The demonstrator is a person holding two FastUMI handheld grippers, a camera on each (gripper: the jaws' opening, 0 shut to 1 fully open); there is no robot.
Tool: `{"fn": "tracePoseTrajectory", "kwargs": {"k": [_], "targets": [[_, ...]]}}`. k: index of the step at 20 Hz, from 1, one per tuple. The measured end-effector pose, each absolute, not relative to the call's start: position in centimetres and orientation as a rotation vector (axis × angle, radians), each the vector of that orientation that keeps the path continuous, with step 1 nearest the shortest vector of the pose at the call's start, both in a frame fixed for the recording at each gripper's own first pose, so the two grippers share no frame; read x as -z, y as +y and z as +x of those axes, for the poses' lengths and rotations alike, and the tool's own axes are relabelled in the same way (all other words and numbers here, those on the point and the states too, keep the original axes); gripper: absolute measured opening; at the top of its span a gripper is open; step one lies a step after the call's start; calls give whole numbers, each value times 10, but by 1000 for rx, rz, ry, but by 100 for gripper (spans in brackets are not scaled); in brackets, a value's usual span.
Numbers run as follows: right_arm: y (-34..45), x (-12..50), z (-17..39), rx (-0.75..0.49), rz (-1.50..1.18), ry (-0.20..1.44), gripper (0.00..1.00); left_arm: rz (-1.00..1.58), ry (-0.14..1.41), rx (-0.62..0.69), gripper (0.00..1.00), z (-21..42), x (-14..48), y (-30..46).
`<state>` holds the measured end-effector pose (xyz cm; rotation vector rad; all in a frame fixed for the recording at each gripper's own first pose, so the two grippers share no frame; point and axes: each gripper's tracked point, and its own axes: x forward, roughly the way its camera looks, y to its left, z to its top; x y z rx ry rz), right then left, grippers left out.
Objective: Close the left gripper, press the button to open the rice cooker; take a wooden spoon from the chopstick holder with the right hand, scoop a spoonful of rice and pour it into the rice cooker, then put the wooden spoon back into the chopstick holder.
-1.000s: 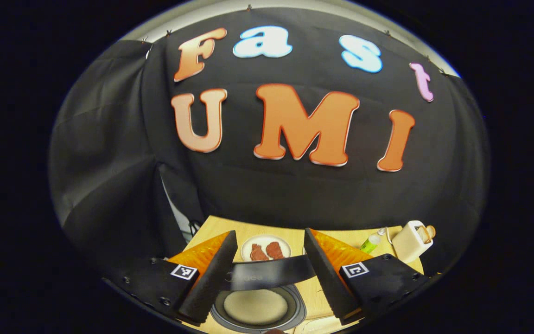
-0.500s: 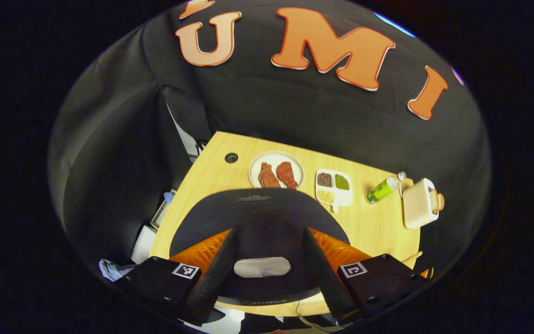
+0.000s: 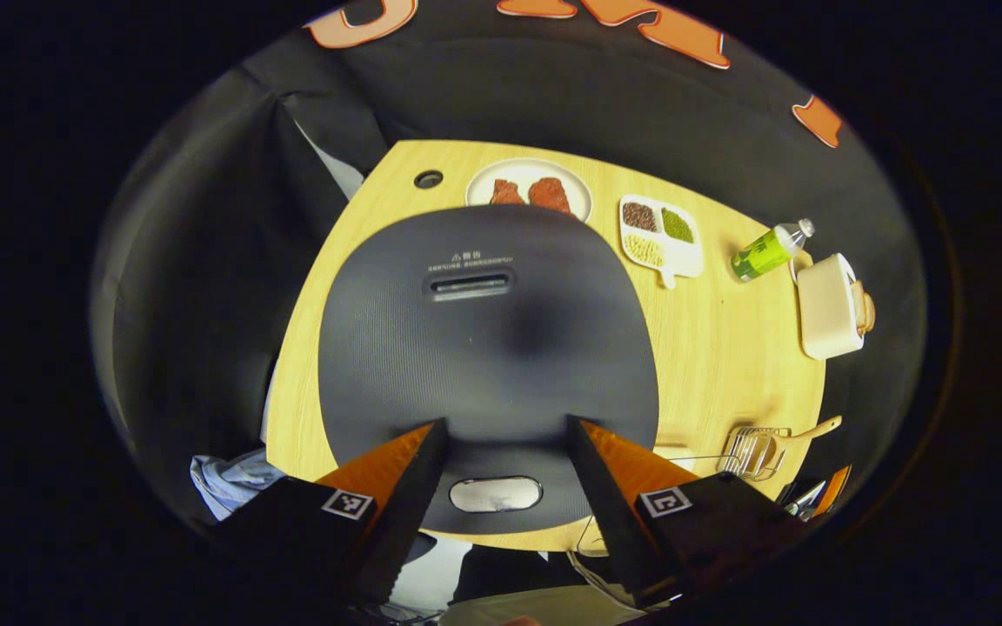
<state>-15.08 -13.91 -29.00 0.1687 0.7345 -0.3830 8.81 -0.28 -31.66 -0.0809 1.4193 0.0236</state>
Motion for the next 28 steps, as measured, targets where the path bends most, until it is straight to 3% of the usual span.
{"fn": "tracePoseTrajectory", "kwargs": {"k": [6,9,10,11,14,16,18,19,28], "targets": [[-126,274,-132,346,143,701,84,-91,1425,-38,95,87,322,-4],[-116,254,-113,313,131,658,84,-98,1348,-48,91,88,319,-3],[-115,248,-108,303,119,642,84,-101,1318,-46,95,89,318,-2],[-113,240,-101,294,107,625,84,-109,1301,-41,91,86,318,-4],[-105,222,-87,269,85,584,84,-149,1244,-25,95,87,307,-4],[-100,215,-80,251,75,565,84,-144,1171,-21,91,96,295,3],[-97,209,-73,245,62,535,84,-126,1079,-23,95,107,280,9],[-94,207,-71,239,55,528,84,-114,1039,-24,92,109,271,14],[-83,188,-56,215,26,482,84,-3,609,20,91,137,160,15]]}}
